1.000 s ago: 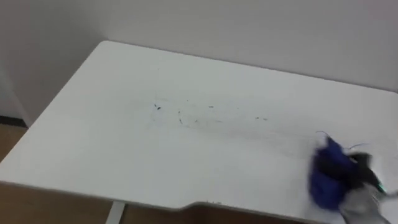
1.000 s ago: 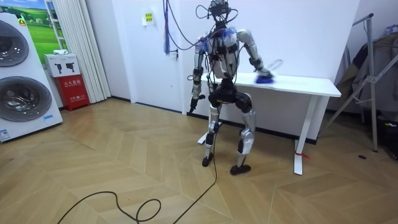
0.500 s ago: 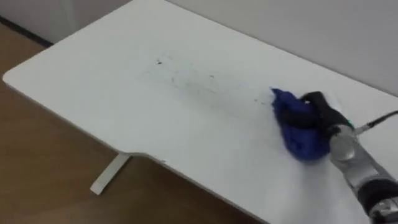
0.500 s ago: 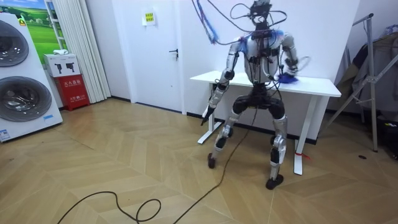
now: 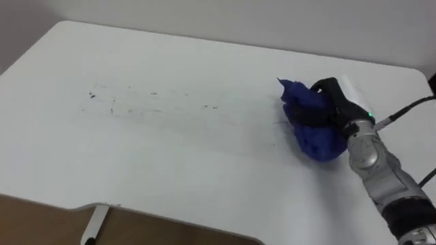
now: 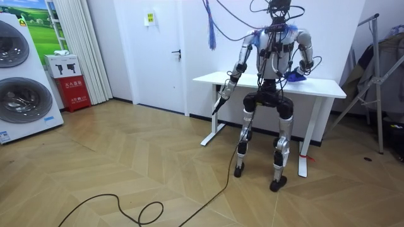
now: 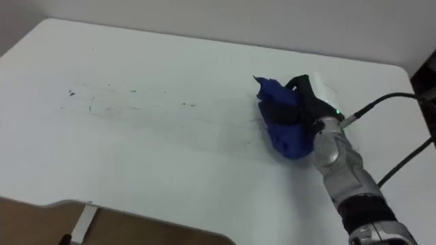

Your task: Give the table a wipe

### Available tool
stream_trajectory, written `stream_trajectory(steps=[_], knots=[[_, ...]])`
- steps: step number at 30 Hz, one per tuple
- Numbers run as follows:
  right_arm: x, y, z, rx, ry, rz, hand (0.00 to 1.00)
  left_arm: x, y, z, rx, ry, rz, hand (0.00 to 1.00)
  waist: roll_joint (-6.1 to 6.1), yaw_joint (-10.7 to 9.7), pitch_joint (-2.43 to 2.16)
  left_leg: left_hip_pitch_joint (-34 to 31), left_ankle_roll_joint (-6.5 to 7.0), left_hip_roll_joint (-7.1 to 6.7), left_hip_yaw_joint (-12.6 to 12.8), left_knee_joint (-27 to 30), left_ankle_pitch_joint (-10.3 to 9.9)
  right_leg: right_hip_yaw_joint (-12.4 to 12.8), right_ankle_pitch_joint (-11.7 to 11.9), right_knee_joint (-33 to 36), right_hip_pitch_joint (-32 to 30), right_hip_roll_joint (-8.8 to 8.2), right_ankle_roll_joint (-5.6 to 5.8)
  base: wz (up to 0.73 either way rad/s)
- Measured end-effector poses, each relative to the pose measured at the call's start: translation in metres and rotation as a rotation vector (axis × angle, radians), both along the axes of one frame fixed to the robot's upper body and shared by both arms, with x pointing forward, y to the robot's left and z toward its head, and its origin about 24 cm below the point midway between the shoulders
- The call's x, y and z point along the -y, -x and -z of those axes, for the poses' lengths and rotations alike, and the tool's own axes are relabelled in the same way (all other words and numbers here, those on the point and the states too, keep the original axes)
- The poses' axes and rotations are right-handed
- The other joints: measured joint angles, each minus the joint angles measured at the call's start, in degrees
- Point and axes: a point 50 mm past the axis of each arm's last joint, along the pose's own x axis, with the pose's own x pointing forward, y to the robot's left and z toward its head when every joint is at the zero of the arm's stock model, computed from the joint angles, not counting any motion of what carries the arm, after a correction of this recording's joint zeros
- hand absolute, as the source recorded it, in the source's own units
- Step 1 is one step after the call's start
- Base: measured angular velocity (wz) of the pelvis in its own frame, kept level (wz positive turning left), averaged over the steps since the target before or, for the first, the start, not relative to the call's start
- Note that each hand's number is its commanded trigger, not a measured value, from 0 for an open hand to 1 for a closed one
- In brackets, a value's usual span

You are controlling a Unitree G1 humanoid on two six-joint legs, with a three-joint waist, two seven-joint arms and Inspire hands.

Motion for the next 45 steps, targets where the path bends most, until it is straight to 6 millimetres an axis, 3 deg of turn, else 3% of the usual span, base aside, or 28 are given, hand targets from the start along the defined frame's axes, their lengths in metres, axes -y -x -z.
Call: stream_trajectory(steps=[2, 4, 5, 6, 9, 12, 15, 17, 18, 20, 21, 23, 24, 25, 27, 29, 32, 34, 35, 39, 42, 45], knots=[[0.026, 0.043, 0.029, -0.011, -0.048, 0.143, 1.00, -0.006, 0.024, -0.002, -0.040, -0.019, -0.069, 0.00, -0.94, -3.7, -0.13, 1.5, -0.07, -0.43, -2.7, -1.3, 0.0, -3.5, 0.5, -0.6, 2.6, -0.24, 3.51, 0.55], [0.051, 0.077, 0.043, -0.012, -0.057, 0.290, 1.00, -0.010, 0.044, -0.005, -0.074, -0.035, -0.109, 0.00, -2.24, -7.0, -0.14, 3.1, -0.13, -1.14, -3.8, -2.4, 0.1, -4.8, -0.2, -3.3, 6.2, -0.59, 5.03, 0.49], [0.067, 0.099, 0.051, -0.029, -0.063, 0.396, 1.00, -0.012, 0.052, -0.007, -0.085, -0.046, -0.137, 0.00, -3.38, -7.9, -0.74, 3.6, -0.13, -1.36, -3.9, -2.8, 0.0, -5.0, -0.4, -4.6, 7.3, -0.59, 5.53, 0.25], [0.081, 0.123, 0.057, -0.053, -0.061, 0.493, 1.00, -0.015, 0.057, -0.009, -0.086, -0.057, -0.158, 0.00, -4.13, -8.5, -0.88, 4.0, -0.14, -1.38, -4.2, -2.8, 0.0, -5.9, -0.1, -5.8, 8.6, -0.48, 5.87, 0.11], [0.100, 0.156, 0.063, -0.075, -0.061, 0.644, 1.00, -0.020, 0.047, -0.013, -0.022, -0.089, -0.142, 0.00, -4.37, -9.9, -0.99, 5.8, -0.28, -1.43, -4.5, -3.4, -0.1, -7.4, 0.1, -7.1, 11.2, -0.36, 6.16, 0.07], [0.100, 0.145, 0.057, -0.049, -0.059, 0.637, 1.00, -0.017, 0.024, -0.011, 0.029, -0.089, -0.098, 0.00, -3.26, -9.8, -0.81, 5.9, -0.52, -1.33, -4.4, -3.9, -0.3, -7.2, 0.3, -7.0, 10.6, -0.23, 6.38, -0.23], [0.085, 0.107, 0.049, -0.063, -0.033, 0.573, 1.00, -0.008, 0.003, -0.008, 0.067, -0.066, -0.048, 0.00, -1.80, -7.2, -0.65, 6.1, -0.55, -0.74, -3.7, -4.9, -0.3, -4.0, 1.9, -7.0, 8.8, 0.96, 5.51, -0.61], [0.036, 0.060, 0.037, -0.072, 0.001, 0.309, 1.00, -0.001, -0.013, -0.004, 0.082, -0.041, -0.028, 0.00, -1.73, -4.7, -0.28, 5.2, -0.88, -0.30, -3.7, -4.9, 0.0, -2.3, 2.8, -6.4, 6.6, 1.99, 4.46, -0.49], [0.020, 0.046, 0.033, -0.064, 0.013, 0.226, 1.00, 0.001, -0.018, -0.004, 0.090, -0.035, -0.025, 0.00, -1.77, -4.2, 0.08, 5.1, -1.05, -0.17, -3.7, -4.9, 0.1, -2.1, 2.9, -6.1, 6.2, 2.21, 4.25, -0.37], [-0.054, -0.007, -0.001, 0.020, 0.069, -0.121, 1.00, 0.010, -0.034, -0.001, 0.096, -0.007, 0.028, 0.00, -1.90, -1.1, 0.56, 3.6, -1.60, 0.28, -5.2, -4.8, 0.5, -2.2, 3.5, -6.2, 4.5, 3.23, 3.30, -0.09], [-0.068, -0.016, -0.010, 0.048, 0.072, -0.176, 1.00, 0.011, -0.035, 0.000, 0.096, -0.001, 0.039, 0.00, -1.86, -1.1, 0.76, 3.1, -1.71, 0.30, -5.8, -4.8, 0.7, -2.6, 3.5, -6.4, 4.4, 3.32, 3.24, 0.34], [-0.087, -0.033, -0.034, 0.131, 0.078, -0.272, 1.00, 0.013, -0.030, 0.001, 0.069, 0.012, 0.048, 0.00, -2.21, 2.2, 0.66, 2.4, -1.48, 0.14, -8.3, -5.0, 1.4, -4.5, 3.5, -7.7, 4.9, 3.38, 3.25, 0.55], [-0.088, -0.034, -0.035, 0.136, 0.085, -0.276, 1.00, 0.012, -0.027, 0.001, 0.056, 0.009, 0.043, 0.00, -2.33, 2.8, 0.61, 2.4, -1.46, 0.07, -8.7, -5.0, 1.5, -5.1, 3.4, -8.0, 5.1, 3.35, 3.29, 0.52], [-0.086, -0.034, -0.034, 0.129, 0.091, -0.271, 1.00, 0.009, -0.012, 0.001, 0.012, 0.003, 0.027, 0.00, -2.63, 3.1, 0.63, 2.4, -1.42, -0.13, -10.0, -4.9, 1.6, -6.5, 3.3, -8.2, 6.0, 3.19, 3.49, 0.58], [-0.071, -0.024, -0.017, 0.075, 0.088, -0.218, 1.00, 0.007, 0.008, 0.001, -0.038, 0.000, 0.006, 0.00, -2.92, 2.5, 0.69, 2.3, -1.33, -0.33, -12.0, -4.6, 1.6, -9.6, 3.3, -8.3, 7.2, 2.92, 3.52, 0.75], [-0.033, 0.018, 0.029, -0.056, 0.041, -0.068, 1.00, 0.005, 0.023, -0.001, -0.062, 0.005, -0.016, 0.00, -3.06, 0.1, 0.72, 2.4, -0.93, -1.27, -13.3, -4.3, 1.9, -11.3, 2.8, -8.3, 9.7, 1.95, 4.21, 0.92], [0.009, 0.066, 0.046, -0.015, -0.016, 0.128, 1.00, -0.004, 0.034, -0.005, -0.049, -0.022, -0.080, 0.00, -3.14, -3.6, 0.50, 2.7, -0.44, -2.83, -13.0, -4.2, 2.0, -13.4, 1.7, -8.2, 11.3, 0.22, 5.94, 0.42], [0.031, 0.088, 0.051, -0.017, -0.003, 0.211, 1.00, -0.010, 0.032, -0.010, -0.005, -0.046, -0.099, 0.00, -3.00, -4.7, 0.41, 3.2, -0.06, -2.94, -12.9, -4.2, 1.7, -13.9, 1.7, -8.4, 12.0, 0.14, 5.99, 0.01], [0.043, 0.100, 0.055, -0.034, -0.002, 0.267, 1.00, -0.012, 0.027, -0.012, 0.023, -0.057, -0.098, 0.00, -2.96, -6.1, 0.10, 3.4, 0.25, -3.11, -13.2, -4.2, 1.5, -14.0, 1.5, -8.3, 12.6, 0.04, 6.29, 0.17], [0.062, 0.113, 0.060, -0.070, 0.013, 0.354, 1.00, -0.011, 0.017, -0.013, 0.069, -0.058, -0.060, 0.00, -2.97, -6.3, -0.51, 3.5, 0.34, -3.41, -12.9, -3.9, 1.0, -14.4, 1.2, -8.4, 13.2, -0.24, 6.86, -0.08], [0.064, 0.107, 0.057, -0.079, 0.008, 0.379, 1.00, -0.002, 0.014, -0.010, 0.063, -0.035, -0.022, 0.00, -2.36, -5.0, -0.63, 3.4, 0.28, -3.24, -12.3, -3.2, 1.0, -13.8, 1.3, -8.1, 12.8, -0.17, 6.65, -0.11], [0.054, 0.080, 0.052, -0.109, 0.027, 0.351, 1.00, 0.007, 0.009, -0.006, 0.046, -0.006, 0.006, 0.00, -2.11, -2.8, -0.53, 3.0, -0.19, -2.73, -11.8, -3.2, 1.0, -13.0, 1.9, -7.9, 11.3, 0.29, 5.52, -0.36]])
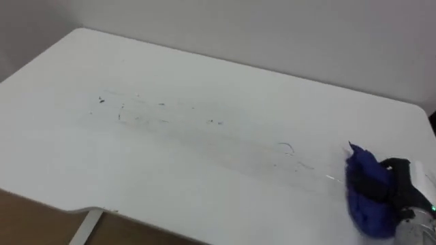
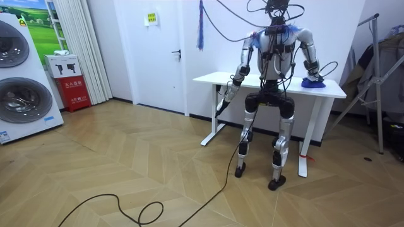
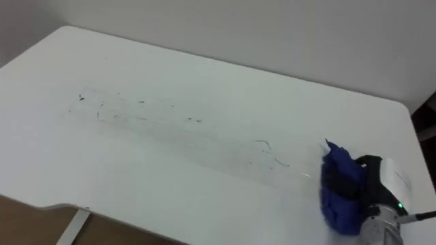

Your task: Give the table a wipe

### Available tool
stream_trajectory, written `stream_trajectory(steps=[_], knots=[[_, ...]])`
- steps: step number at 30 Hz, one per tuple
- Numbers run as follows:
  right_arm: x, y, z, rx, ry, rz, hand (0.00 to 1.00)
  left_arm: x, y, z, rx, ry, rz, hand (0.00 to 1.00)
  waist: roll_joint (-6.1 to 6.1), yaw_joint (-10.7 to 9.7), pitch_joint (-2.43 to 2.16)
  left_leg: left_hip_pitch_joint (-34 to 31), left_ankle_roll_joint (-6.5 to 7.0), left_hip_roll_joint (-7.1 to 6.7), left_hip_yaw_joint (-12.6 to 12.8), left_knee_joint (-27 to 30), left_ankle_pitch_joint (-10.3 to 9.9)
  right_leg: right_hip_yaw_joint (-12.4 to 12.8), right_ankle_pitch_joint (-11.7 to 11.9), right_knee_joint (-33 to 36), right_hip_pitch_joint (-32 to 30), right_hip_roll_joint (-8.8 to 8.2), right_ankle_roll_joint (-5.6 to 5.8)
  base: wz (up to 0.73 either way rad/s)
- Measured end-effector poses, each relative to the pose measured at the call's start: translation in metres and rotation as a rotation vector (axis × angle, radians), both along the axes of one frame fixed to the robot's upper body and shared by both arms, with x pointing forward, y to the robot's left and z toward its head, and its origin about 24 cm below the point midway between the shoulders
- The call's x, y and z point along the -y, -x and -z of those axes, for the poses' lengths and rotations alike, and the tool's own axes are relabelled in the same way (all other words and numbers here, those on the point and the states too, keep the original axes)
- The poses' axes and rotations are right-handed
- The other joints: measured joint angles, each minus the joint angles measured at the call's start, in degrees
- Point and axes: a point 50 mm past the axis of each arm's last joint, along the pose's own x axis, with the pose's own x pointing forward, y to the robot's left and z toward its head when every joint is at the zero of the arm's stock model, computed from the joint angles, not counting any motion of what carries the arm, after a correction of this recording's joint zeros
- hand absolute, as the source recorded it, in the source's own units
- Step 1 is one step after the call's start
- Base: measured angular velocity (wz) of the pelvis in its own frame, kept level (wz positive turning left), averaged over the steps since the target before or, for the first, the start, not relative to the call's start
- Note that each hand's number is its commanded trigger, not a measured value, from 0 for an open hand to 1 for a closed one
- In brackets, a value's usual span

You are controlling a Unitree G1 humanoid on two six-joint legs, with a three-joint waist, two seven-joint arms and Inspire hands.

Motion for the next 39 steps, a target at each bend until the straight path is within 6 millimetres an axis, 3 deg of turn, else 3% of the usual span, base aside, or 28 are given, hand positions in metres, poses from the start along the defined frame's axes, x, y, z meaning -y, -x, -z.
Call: stream_trajectory(steps=[1, 2, 5, 7, 9, 10, 13, 14, 17, 18, 19, 20, 21, 22, 26, 30, 33, 35, 37, 39], knots=[[-0.011, -0.020, -0.006, -0.008, -0.007, -0.050, 1.00, 0.002, -0.002, 0.001, 0.001, 0.011, -0.001, 0.00, -0.04, 1.8, 0.00, -0.8, -0.03, 0.19, 0.0, 0.0, 0.0, 1.4, 0.4, 0.2, -1.6, 0.56, -0.91, -0.69], [-0.027, -0.043, -0.014, -0.002, -0.019, -0.127, 1.00, 0.003, -0.005, 0.002, 0.002, 0.018, 0.002, 0.00, -0.24, 2.9, 0.31, -2.0, -0.15, 0.29, -0.8, 0.0, 0.3, 2.0, 1.0, 0.2, -3.1, 1.15, -1.60, -0.58], [-0.064, -0.086, -0.037, 0.031, -0.031, -0.295, 1.00, 0.009, -0.019, 0.004, 0.007, 0.046, 0.043, 0.00, -0.67, 3.9, 1.03, -4.0, -0.58, 0.51, -2.0, -0.2, 1.5, 2.1, 1.2, 0.2, -5.5, 1.76, -2.11, 0.08], [-0.076, -0.098, -0.045, 0.046, -0.031, -0.344, 1.00, 0.012, -0.021, 0.005, 0.012, 0.056, 0.052, 0.00, -0.67, 5.6, 1.46, -4.2, -0.38, 0.51, -2.4, -0.4, 2.0, 1.9, 1.2, 0.0, -5.6, 1.85, -2.18, 0.13], [-0.079, -0.098, -0.044, 0.038, -0.018, -0.363, 1.00, 0.012, -0.013, 0.005, -0.005, 0.060, 0.033, 0.00, -0.89, 6.8, 1.37, -4.2, -0.25, 0.29, -3.0, -0.3, 2.0, 1.5, 1.1, -0.4, -5.4, 1.74, -2.04, 0.21], [-0.077, -0.094, -0.042, 0.040, -0.017, -0.364, 1.00, 0.012, -0.005, 0.005, -0.026, 0.058, 0.025, 0.00, -1.20, 6.7, 1.29, -4.1, -0.20, 0.07, -3.3, -0.4, 2.0, 1.3, 0.9, -0.4, -5.1, 1.53, -1.72, 0.28], [-0.064, -0.067, -0.023, 0.048, -0.026, -0.322, 1.00, 0.011, 0.019, 0.005, -0.087, 0.058, 0.002, 0.00, -0.97, 3.7, 1.53, -2.7, 0.24, -0.70, -4.5, -0.5, 1.8, 0.4, 0.3, -0.5, -2.5, 0.96, -0.86, 0.42], [-0.055, -0.049, -0.012, 0.051, -0.036, -0.275, 1.00, 0.010, 0.025, 0.005, -0.097, 0.054, -0.008, 0.00, -0.91, 2.1, 1.48, -1.3, 0.59, -1.02, -4.6, -0.5, 1.4, 0.0, -0.1, -0.7, -0.6, 0.64, -0.21, 0.38], [-0.026, -0.004, 0.005, 0.056, -0.032, -0.134, 1.00, 0.003, 0.031, 0.001, -0.089, 0.033, -0.040, 0.00, -0.65, -1.1, 1.26, 1.1, 0.85, -1.18, -4.3, -0.3, 0.1, -1.0, -0.4, -1.3, 2.5, 0.53, 0.27, 0.07], [-0.019, 0.005, 0.007, 0.051, -0.025, -0.107, 1.00, 0.002, 0.032, 0.000, -0.091, 0.030, -0.042, 0.00, -0.48, -1.8, 1.08, 1.3, 0.87, -1.19, -4.3, -0.3, -0.2, -1.0, -0.4, -1.3, 2.8, 0.53, 0.36, -0.10], [-0.008, 0.024, 0.012, 0.040, -0.010, -0.064, 1.00, 0.001, 0.029, -0.001, -0.081, 0.022, -0.035, 0.00, -0.24, -3.0, 0.42, 1.6, 0.98, -1.24, -4.2, -0.2, -0.6, -0.8, -0.5, -1.3, 3.4, 0.47, 0.48, -0.12], [0.001, 0.040, 0.015, 0.025, 0.004, -0.026, 1.00, -0.001, 0.026, -0.003, -0.060, 0.012, -0.025, 0.00, -0.21, -3.6, -0.53, 2.1, 1.03, -1.26, -3.6, -0.3, -0.9, -0.7, -0.8, -1.3, 3.5, 0.33, 0.88, -0.19], [0.005, 0.045, 0.015, 0.020, 0.011, -0.011, 1.00, -0.002, 0.024, -0.004, -0.048, 0.008, -0.021, 0.00, -0.17, -3.7, -0.81, 2.5, 1.03, -1.26, -3.2, -0.4, -1.0, -0.7, -0.9, -1.3, 3.6, 0.25, 1.07, -0.30], [0.011, 0.052, 0.015, 0.011, 0.017, 0.010, 1.00, -0.002, 0.018, -0.005, -0.024, 0.004, -0.011, 0.00, 0.02, -4.1, -1.01, 3.1, 1.03, -1.24, -2.9, -0.4, -1.1, -0.7, -0.9, -1.3, 4.0, 0.23, 1.06, -0.19], [0.015, 0.056, 0.017, 0.000, 0.004, 0.048, 1.00, -0.002, 0.007, -0.007, 0.018, -0.008, 0.036, 0.00, 0.20, -4.6, -0.98, 4.0, 1.03, -1.07, -2.2, -0.4, -1.1, -0.4, -0.8, -1.2, 4.5, 0.24, 0.90, -0.10], [0.011, 0.036, 0.012, 0.005, 0.006, 0.042, 1.00, 0.008, 0.001, -0.001, 0.008, 0.023, 0.061, 0.00, 0.24, -3.2, -0.80, 2.9, 0.90, -0.85, -1.5, -0.3, -1.0, 0.3, -0.4, -0.9, 2.8, 0.38, 0.14, -0.16], [-0.007, -0.008, 0.000, 0.003, 0.001, -0.011, 1.00, 0.017, -0.006, 0.004, -0.006, 0.052, 0.099, 0.00, 0.29, -0.9, -0.11, 0.0, 0.31, -0.05, -0.4, 0.1, -0.4, 1.0, 0.5, 0.2, -0.9, 0.82, -1.16, -0.32], [-0.034, -0.061, -0.024, 0.035, -0.017, -0.140, 1.00, 0.021, -0.023, 0.007, 0.013, 0.068, 0.123, 0.00, 0.26, 1.7, 1.31, -2.9, -0.02, 0.13, -1.5, 0.0, 0.6, 1.0, 1.2, 0.8, -4.6, 1.26, -2.23, -0.21], [-0.060, -0.093, -0.044, 0.069, 0.001, -0.267, 1.00, 0.022, -0.033, 0.006, 0.032, 0.071, 0.144, 0.00, -0.23, 3.5, 2.25, -5.0, -0.32, 0.21, -2.8, -0.1, 1.5, 0.8, 1.4, 0.6, -6.3, 1.72, -2.59, 0.17], [-0.078, -0.111, -0.060, 0.094, 0.029, -0.362, 1.00, 0.023, -0.033, 0.006, 0.028, 0.083, 0.151, 0.00, -0.46, 5.6, 2.36, -6.3, -0.40, 0.21, -3.6, -0.5, 2.3, 0.2, 1.3, 0.3, -7.6, 1.86, -2.69, 0.30]])
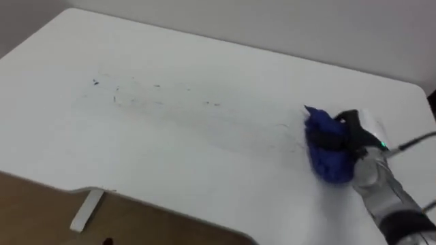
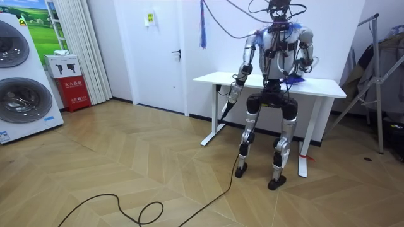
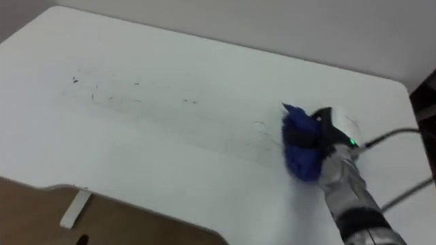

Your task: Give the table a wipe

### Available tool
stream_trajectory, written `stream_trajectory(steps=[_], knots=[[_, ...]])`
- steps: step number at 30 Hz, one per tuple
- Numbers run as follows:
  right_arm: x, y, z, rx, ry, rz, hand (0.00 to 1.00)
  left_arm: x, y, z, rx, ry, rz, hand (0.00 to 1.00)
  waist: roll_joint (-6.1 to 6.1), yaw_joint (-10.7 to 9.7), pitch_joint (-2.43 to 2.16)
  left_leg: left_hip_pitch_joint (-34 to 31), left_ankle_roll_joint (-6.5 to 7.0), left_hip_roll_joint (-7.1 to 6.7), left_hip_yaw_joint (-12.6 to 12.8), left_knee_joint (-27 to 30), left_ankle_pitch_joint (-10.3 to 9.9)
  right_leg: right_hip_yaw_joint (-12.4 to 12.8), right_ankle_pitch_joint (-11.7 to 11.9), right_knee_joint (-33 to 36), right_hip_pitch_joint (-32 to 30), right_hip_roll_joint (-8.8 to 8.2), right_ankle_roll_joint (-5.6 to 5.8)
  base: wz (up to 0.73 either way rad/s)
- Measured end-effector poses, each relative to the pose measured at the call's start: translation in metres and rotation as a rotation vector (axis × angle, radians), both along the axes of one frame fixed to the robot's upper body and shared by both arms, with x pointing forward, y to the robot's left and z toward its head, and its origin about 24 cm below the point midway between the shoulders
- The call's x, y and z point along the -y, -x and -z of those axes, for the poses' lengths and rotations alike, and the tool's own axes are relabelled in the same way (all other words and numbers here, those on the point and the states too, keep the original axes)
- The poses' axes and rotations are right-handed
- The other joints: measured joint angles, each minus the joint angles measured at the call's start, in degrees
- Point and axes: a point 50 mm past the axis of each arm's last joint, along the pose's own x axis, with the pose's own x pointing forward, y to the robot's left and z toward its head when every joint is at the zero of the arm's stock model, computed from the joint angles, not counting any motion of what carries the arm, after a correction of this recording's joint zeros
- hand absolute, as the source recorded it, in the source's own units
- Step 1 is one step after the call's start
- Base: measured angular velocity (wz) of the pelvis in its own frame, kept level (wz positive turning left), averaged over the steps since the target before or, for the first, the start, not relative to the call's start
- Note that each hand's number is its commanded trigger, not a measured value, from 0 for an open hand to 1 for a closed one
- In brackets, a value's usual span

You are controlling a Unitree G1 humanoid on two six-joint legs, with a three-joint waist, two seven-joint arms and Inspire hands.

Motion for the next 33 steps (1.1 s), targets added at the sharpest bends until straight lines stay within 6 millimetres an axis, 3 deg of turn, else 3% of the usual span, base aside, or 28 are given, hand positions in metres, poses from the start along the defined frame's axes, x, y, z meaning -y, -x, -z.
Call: stream_trajectory(steps=[2, 4, 6, 10, 13, 16, 17, 18, 19, 20, 26, 33], knots=[[-0.013, -0.011, -0.010, 0.014, 0.023, -0.068, 1.00, -0.003, 0.006, 0.001, -0.034, -0.002, -0.009, 0.00, -0.21, 2.7, -0.12, -0.6, 0.16, -0.36, -1.9, -0.5, 0.8, -1.7, -0.1, -0.7, 0.4, -0.06, 0.11, 0.48], [-0.016, -0.010, -0.010, 0.014, 0.042, -0.094, 1.00, -0.004, 0.016, 0.002, -0.071, 0.004, -0.023, 0.00, -0.29, 3.2, -0.14, -0.5, 0.16, -0.64, -3.6, -0.5, 0.8, -3.0, -0.4, -0.8, 1.3, -0.12, 0.58, 0.58], [-0.016, -0.003, -0.004, 0.012, 0.050, -0.103, 1.00, -0.003, 0.026, 0.003, -0.098, 0.009, -0.028, 0.00, -0.66, 2.7, -0.31, -0.3, 0.18, -0.98, -4.3, -0.4, 0.8, -3.2, -0.8, -0.6, 2.4, -0.37, 1.31, 0.57], [-0.009, 0.036, 0.030, -0.034, 0.021, -0.085, 1.00, 0.000, 0.043, 0.004, -0.137, 0.034, -0.036, 0.00, -0.77, 0.3, -0.73, 3.2, 0.23, -2.08, -3.9, -0.4, 0.8, -3.6, -1.5, -0.9, 7.4, -1.29, 2.37, 0.36], [0.001, 0.067, 0.048, -0.050, -0.012, -0.042, 1.00, 0.000, 0.040, 0.003, -0.119, 0.030, -0.030, 0.00, -0.53, -1.9, -1.40, 5.1, 1.23, -2.45, -1.7, -0.5, 0.1, -3.9, -2.4, -0.6, 9.6, -1.88, 3.61, 0.12], [0.011, 0.084, 0.057, -0.051, -0.022, 0.012, 1.00, -0.002, 0.031, 0.001, -0.081, 0.020, -0.028, 0.00, 0.30, -3.1, -1.89, 6.5, 1.70, -2.37, -0.1, -0.9, -0.5, -3.5, -2.7, -0.8, 10.1, -2.06, 3.70, -0.28], [0.014, 0.088, 0.060, -0.060, -0.021, 0.025, 0.97, -0.004, 0.027, -0.001, -0.063, 0.011, -0.032, 0.00, 0.58, -3.1, -2.02, 6.9, 1.71, -2.28, 1.0, -0.9, -0.7, -2.8, -2.7, -1.0, 10.1, -2.06, 3.69, -0.46], [0.015, 0.090, 0.061, -0.064, -0.019, 0.030, 0.62, -0.005, 0.026, -0.001, -0.056, 0.004, -0.032, 0.00, 0.69, -3.3, -2.11, 7.1, 1.72, -2.27, 1.5, -0.9, -0.7, -2.3, -2.7, -1.2, 10.1, -2.06, 3.62, -0.45], [0.017, 0.094, 0.062, -0.068, -0.015, 0.038, 0.43, -0.005, 0.022, -0.002, -0.040, -0.008, -0.031, 0.00, 0.89, -3.7, -2.16, 7.3, 1.73, -2.24, 2.3, -0.8, -0.8, -1.3, -2.6, -1.3, 10.1, -2.04, 3.16, -0.36], [0.018, 0.097, 0.064, -0.074, -0.013, 0.044, 0.00, -0.006, 0.020, -0.003, -0.033, -0.020, -0.023, 0.00, 1.06, -4.3, -2.21, 7.3, 1.58, -2.11, 2.9, -0.8, -1.0, -0.4, -2.6, -1.3, 10.0, -1.98, 2.94, -0.34], [0.022, 0.106, 0.069, -0.095, -0.007, 0.061, 0.00, -0.007, 0.018, -0.004, -0.032, -0.033, -0.021, 0.00, 0.37, -6.3, -2.29, 7.9, 1.78, -2.12, 4.8, -0.3, -1.2, 2.1, -2.7, -1.4, 9.5, -2.13, 3.14, -0.18], [0.016, 0.108, 0.068, -0.083, 0.018, 0.021, 0.00, -0.007, 0.019, -0.005, -0.027, -0.037, -0.020, 0.00, 0.19, -6.9, -2.40, 8.9, 2.22, -1.96, 5.8, -0.7, -1.2, 3.5, -2.0, -1.4, 9.6, -1.88, 2.81, -0.08]])
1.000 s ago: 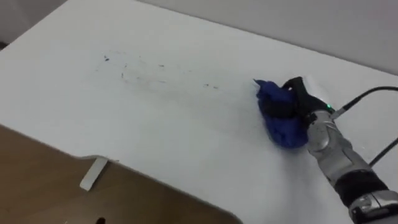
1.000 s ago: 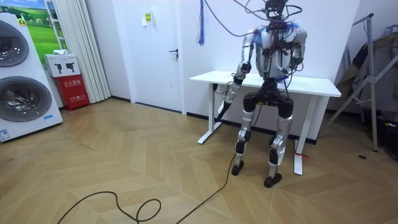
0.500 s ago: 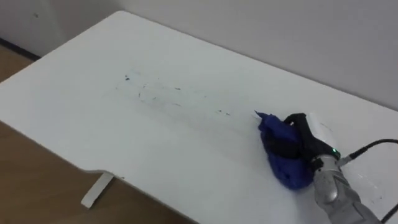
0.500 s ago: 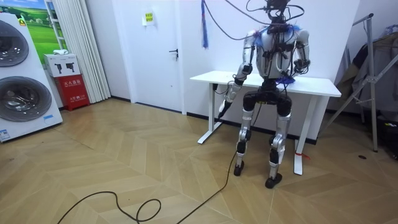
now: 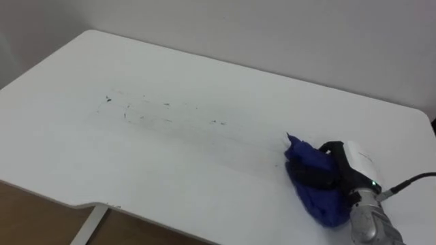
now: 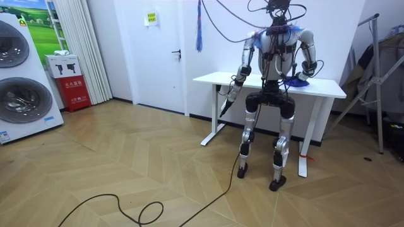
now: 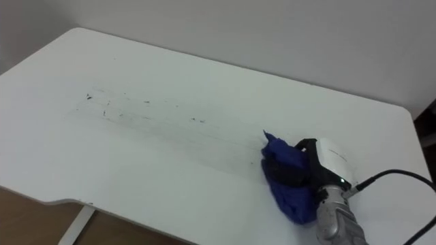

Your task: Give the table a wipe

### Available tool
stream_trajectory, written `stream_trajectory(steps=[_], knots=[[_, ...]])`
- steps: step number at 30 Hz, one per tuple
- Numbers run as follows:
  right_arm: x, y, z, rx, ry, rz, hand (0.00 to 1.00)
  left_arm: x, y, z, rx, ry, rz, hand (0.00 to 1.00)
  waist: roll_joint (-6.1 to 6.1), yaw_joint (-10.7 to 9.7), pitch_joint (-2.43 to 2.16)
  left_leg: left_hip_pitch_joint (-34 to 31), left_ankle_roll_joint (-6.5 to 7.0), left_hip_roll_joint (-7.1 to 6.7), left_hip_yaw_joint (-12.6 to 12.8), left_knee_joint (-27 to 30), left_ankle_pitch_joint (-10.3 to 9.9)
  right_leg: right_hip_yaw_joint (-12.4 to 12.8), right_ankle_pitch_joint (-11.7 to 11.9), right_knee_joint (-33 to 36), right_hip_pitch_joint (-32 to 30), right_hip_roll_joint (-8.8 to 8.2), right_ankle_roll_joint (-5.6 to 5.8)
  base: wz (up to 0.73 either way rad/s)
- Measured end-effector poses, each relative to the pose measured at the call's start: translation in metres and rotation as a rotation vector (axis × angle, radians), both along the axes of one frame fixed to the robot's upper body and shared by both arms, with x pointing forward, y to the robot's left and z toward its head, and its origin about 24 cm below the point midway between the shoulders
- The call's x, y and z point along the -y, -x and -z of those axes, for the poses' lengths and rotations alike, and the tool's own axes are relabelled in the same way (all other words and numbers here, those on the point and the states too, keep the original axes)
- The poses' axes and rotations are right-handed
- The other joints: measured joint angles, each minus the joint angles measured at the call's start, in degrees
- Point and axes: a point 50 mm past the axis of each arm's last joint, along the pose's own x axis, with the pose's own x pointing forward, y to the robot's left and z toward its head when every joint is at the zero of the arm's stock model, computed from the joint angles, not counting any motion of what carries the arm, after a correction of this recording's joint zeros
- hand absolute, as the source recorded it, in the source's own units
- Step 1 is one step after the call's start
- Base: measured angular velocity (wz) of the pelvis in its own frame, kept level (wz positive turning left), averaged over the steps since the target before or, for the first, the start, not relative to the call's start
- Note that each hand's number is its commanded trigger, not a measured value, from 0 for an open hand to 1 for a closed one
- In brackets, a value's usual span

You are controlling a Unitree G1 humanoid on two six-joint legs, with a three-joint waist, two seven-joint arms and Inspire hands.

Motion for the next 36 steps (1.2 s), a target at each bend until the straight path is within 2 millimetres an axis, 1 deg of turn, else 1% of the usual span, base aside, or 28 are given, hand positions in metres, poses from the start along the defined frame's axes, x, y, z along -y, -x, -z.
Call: stream_trajectory(steps=[2, 7, 9, 11, 12, 13, 17, 19, 20, 22, 25, 29, 32, 36], knots=[[-0.005, -0.003, -0.003, 0.014, 0.008, -0.029, 0.00, 0.001, -0.001, 0.000, 0.003, 0.000, -0.001, 0.00, 0.29, -0.7, 0.07, 0.1, 0.03, 0.18, 0.8, -0.2, -0.1, 0.7, 0.0, 0.0, -0.4, 0.11, -0.04, -0.15], [-0.012, -0.009, -0.011, 0.030, -0.015, -0.064, 0.00, 0.007, -0.007, 0.001, 0.033, -0.005, 0.008, 0.00, 0.53, -1.1, 0.14, 1.0, 0.03, 0.35, 2.1, -1.1, -0.4, 2.0, 0.0, 0.0, -0.4, 0.20, -0.04, -0.15], [-0.015, -0.010, -0.014, 0.033, -0.026, -0.083, 0.00, 0.009, -0.011, 0.001, 0.051, -0.002, 0.018, 0.00, 0.49, -1.7, 0.24, 1.0, 0.04, 0.37, 2.2, -1.1, -0.5, 2.1, 0.0, -0.1, -0.5, 0.23, -0.03, -0.03], [-0.018, -0.014, -0.020, 0.048, -0.029, -0.109, 0.00, 0.008, -0.017, 0.000, 0.070, -0.002, 0.020, 0.00, 0.43, -3.1, 0.47, 1.0, 0.03, 0.42, 2.4, -1.1, -0.5, 2.4, 0.0, -0.1, -0.8, 0.33, -0.03, -0.03], [-0.019, -0.014, -0.021, 0.054, -0.025, -0.117, 0.00, 0.008, -0.020, 0.000, 0.079, -0.001, 0.018, 0.00, 0.44, -3.1, 0.51, 1.0, 0.02, 0.47, 2.7, -1.2, -0.5, 2.7, 0.0, -0.1, -1.1, 0.38, -0.03, -0.17], [-0.022, -0.014, -0.024, 0.067, -0.016, -0.135, 0.00, 0.009, -0.025, -0.001, 0.104, 0.011, 0.007, 0.00, 0.50, -3.2, 0.61, 1.0, 0.02, 0.56, 3.2, -1.4, -0.5, 3.4, 0.0, -0.1, -1.5, 0.48, -0.04, -0.27], [-0.029, -0.010, -0.031, 0.103, -0.020, -0.180, 0.00, 0.010, -0.039, -0.003, 0.180, 0.049, -0.027, 0.00, 0.48, -3.7, 0.67, 1.5, 0.01, 0.79, 5.3, -2.4, -0.5, 5.7, 0.0, 0.2, -2.3, 0.67, -0.04, -0.27], [-0.032, -0.009, -0.033, 0.114, -0.030, -0.192, 0.00, 0.010, -0.042, -0.003, 0.195, 0.072, -0.043, 0.00, 0.42, -4.0, 0.72, 1.8, 0.02, 0.81, 5.9, -2.9, -0.5, 6.6, 0.0, 0.2, -2.5, 0.74, -0.04, -0.21], [-0.033, -0.009, -0.034, 0.117, -0.032, -0.199, 0.00, 0.011, -0.043, -0.002, 0.195, 0.076, -0.042, 0.00, 0.39, -4.4, 0.76, 1.8, 0.02, 0.80, 6.0, -3.0, -0.7, 6.7, 0.0, 0.1, -2.5, 0.75, -0.03, -0.13], [-0.033, -0.010, -0.036, 0.118, -0.034, -0.203, 0.00, 0.011, -0.044, -0.002, 0.199, 0.079, -0.041, 0.00, 0.29, -5.2, 0.76, 1.8, 0.03, 0.82, 6.4, -3.0, -0.8, 7.0, 0.0, 0.1, -2.7, 0.76, -0.03, -0.08], [-0.027, -0.013, -0.043, 0.135, -0.030, -0.185, 0.00, 0.012, -0.043, -0.001, 0.196, 0.088, -0.041, 0.00, 0.34, -5.4, 0.80, 1.9, 0.07, 0.88, 7.6, -3.0, -1.0, 8.3, 0.0, 0.1, -3.3, 0.82, -0.01, -0.20], [-0.016, -0.018, -0.059, 0.207, -0.018, -0.138, 0.00, 0.008, -0.039, 0.000, 0.185, 0.089, -0.062, 0.00, 0.46, -5.8, 0.82, 2.0, 0.07, 1.00, 8.6, -3.0, -1.0, 9.5, 0.0, 0.2, -4.3, 0.97, 0.00, -0.16], [-0.011, -0.018, -0.071, 0.255, -0.007, -0.126, 0.00, 0.008, -0.037, 0.001, 0.174, 0.091, -0.065, 0.00, 0.51, -6.2, 0.85, 2.0, 0.07, 1.06, 8.9, -3.0, -1.0, 9.9, 0.0, 0.3, -4.6, 1.03, 0.00, -0.09], [-0.013, -0.019, -0.081, 0.300, -0.006, -0.135, 0.00, 0.008, -0.034, 0.004, 0.154, 0.095, -0.071, 0.00, 0.61, -7.2, 0.91, 2.0, 0.05, 1.08, 8.9, -3.0, -1.0, 9.9, 0.0, 0.7, -4.8, 1.03, 0.00, 0.00]])
